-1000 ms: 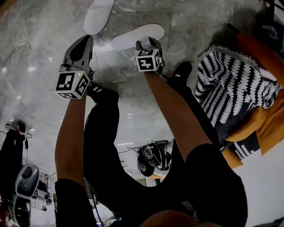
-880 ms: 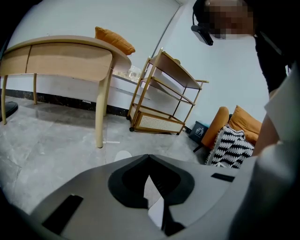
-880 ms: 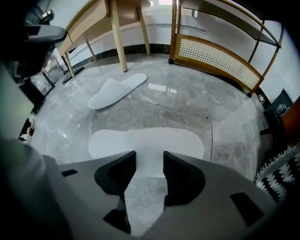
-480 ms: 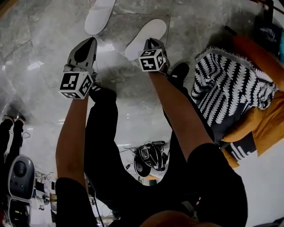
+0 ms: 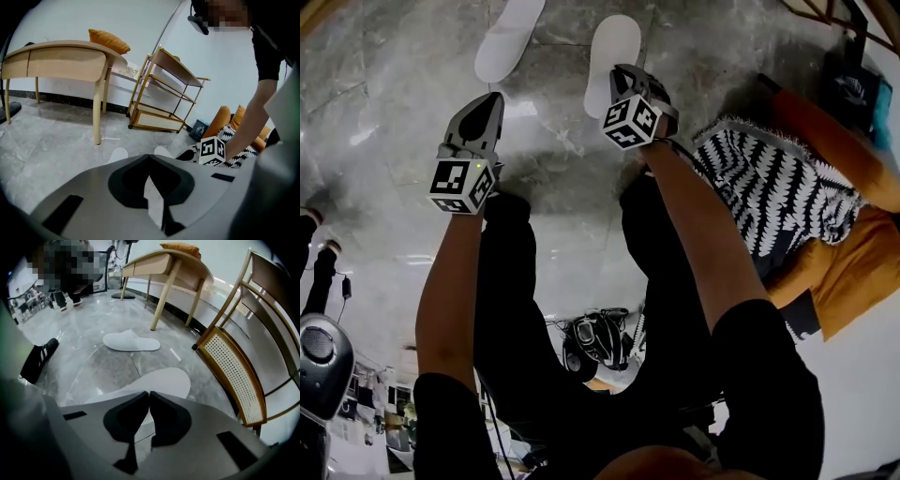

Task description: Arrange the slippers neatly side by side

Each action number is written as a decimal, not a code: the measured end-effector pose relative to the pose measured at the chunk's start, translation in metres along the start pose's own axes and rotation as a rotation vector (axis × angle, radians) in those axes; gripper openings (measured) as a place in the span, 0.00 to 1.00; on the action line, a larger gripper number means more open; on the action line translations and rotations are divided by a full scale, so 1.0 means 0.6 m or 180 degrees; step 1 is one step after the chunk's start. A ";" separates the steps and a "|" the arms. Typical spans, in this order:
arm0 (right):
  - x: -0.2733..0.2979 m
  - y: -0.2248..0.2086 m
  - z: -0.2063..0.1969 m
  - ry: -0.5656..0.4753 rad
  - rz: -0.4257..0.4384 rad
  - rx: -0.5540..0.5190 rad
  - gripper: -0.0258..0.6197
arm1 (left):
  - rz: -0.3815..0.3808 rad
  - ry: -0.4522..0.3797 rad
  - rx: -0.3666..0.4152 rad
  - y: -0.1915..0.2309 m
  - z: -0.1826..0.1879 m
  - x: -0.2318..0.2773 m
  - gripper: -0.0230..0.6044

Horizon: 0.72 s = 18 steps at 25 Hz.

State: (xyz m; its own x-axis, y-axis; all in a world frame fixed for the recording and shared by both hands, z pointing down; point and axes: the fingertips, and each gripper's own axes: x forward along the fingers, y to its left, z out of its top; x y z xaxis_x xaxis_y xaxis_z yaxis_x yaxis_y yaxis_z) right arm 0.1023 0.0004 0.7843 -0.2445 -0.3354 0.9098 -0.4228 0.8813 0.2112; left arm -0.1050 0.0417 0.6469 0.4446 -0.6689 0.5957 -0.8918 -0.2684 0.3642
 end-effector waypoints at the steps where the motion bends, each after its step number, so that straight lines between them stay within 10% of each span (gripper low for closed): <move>1: 0.007 -0.007 0.006 -0.0025 -0.0002 -0.0063 0.10 | 0.0001 -0.0010 -0.0003 -0.002 -0.001 0.002 0.06; 18: 0.106 0.012 0.013 -0.0036 0.0089 -0.0068 0.10 | 0.0066 0.0014 0.0037 0.026 -0.048 0.020 0.06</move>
State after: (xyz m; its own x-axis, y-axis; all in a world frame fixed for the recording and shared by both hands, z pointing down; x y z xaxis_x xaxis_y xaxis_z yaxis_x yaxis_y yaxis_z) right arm 0.0770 -0.0173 0.8406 -0.2659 -0.3140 0.9114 -0.3969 0.8973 0.1934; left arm -0.1111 0.0495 0.6804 0.4262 -0.6715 0.6062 -0.9018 -0.2625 0.3434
